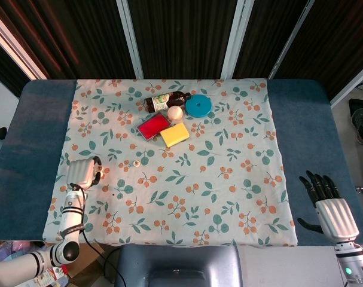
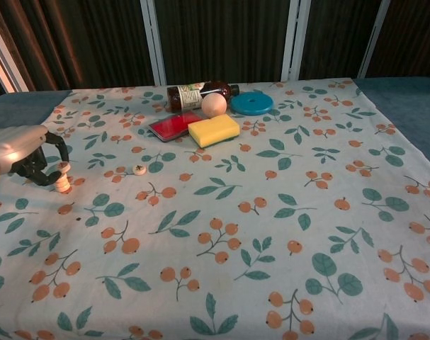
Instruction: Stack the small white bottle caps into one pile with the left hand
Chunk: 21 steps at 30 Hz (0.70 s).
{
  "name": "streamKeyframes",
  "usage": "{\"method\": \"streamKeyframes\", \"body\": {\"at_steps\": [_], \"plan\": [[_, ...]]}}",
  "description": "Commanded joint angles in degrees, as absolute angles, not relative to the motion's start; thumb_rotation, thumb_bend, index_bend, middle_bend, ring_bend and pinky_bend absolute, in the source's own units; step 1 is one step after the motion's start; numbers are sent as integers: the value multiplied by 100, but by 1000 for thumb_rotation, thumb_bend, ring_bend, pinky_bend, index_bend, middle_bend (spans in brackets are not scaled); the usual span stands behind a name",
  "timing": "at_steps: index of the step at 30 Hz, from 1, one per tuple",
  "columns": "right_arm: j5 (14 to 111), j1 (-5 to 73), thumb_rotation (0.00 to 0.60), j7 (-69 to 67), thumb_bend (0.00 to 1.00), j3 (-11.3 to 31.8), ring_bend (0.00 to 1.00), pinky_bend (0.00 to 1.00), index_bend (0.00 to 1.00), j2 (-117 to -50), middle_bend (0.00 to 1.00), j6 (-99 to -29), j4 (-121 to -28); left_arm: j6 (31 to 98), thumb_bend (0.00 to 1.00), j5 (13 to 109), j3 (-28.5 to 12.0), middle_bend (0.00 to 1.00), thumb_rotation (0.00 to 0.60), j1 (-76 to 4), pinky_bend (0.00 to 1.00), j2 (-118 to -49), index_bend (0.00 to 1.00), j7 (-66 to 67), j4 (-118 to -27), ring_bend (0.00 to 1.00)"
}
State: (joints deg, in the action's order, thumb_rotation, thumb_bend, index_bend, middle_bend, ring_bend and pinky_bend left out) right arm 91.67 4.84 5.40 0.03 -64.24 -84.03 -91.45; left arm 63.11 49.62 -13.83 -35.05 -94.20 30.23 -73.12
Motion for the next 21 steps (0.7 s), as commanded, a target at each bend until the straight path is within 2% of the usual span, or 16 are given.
{"method": "streamKeyframes", "body": {"at_steps": [1,21], "plan": [[9166,487,600,543,48,1,0,0,0,-6426,0,-8395,-9143,6303,447,4960,-1373,1000,600,-3498,1000,-9412,477,3015,-7308,1000],[9167,488,600,553,48,-10,0,0,0,-6422,0,-8380,-9154,6135,448,4994,-1295,1000,600,-3481,1000,-9360,431,2883,-7236,1000]]}}
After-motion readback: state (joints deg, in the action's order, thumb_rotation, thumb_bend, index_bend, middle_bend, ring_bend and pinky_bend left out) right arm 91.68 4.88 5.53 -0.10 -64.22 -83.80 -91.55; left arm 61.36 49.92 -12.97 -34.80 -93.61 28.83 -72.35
